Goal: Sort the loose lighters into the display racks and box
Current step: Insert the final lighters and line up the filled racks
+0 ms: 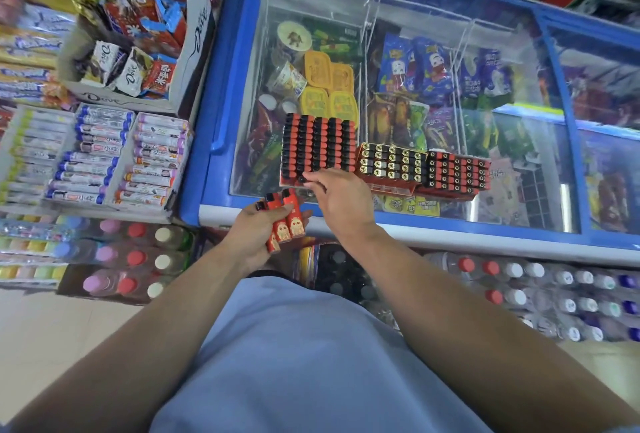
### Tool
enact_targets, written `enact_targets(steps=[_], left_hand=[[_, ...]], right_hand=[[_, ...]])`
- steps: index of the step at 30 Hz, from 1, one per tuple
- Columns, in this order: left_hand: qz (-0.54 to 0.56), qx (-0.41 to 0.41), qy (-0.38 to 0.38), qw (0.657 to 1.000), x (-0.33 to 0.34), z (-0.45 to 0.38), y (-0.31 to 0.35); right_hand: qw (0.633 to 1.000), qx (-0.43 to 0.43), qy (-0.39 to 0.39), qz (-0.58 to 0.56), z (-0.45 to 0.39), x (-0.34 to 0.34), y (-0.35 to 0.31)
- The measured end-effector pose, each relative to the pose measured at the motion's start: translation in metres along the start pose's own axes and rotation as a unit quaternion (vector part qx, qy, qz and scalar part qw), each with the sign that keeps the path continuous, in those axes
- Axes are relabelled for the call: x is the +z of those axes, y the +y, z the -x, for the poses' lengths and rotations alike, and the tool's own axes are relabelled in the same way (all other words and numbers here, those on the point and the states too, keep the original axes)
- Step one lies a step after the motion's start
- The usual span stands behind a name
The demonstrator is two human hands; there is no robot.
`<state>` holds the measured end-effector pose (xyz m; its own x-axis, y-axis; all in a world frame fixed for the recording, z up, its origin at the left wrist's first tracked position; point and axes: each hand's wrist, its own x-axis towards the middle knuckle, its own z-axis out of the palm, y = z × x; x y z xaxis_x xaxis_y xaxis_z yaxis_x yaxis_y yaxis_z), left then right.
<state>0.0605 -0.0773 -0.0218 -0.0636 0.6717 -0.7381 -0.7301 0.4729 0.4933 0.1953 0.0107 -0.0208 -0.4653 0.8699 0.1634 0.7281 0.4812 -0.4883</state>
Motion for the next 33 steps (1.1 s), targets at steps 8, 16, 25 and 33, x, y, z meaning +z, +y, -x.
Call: enact_targets(steps=[8, 16, 25, 33], left_hand=[[-0.070, 0.003, -0.008, 0.997, 0.002, 0.000, -0.001], [-0.044, -0.056, -0.004, 0.997, 0.007, -0.007, -0.009], [-0.027, -0.030, -0.027, 0.999, 0.007, -0.004, -0.003], [-0.169, -0.028, -0.040, 0.984, 0.008, 0.005, -0.004]], right_hand=[[0.970, 0.155, -0.144, -0.120, 0.009, -0.020, -0.008], [0.916, 0.301, -0.081, -0.252, 0.006, -0.046, 0.014], [0.999, 0.028, -0.014, -0.020, 0.003, -0.022, 0.009], [0.999, -0.006, 0.018, 0.036, 0.007, -0.021, 0.005]])
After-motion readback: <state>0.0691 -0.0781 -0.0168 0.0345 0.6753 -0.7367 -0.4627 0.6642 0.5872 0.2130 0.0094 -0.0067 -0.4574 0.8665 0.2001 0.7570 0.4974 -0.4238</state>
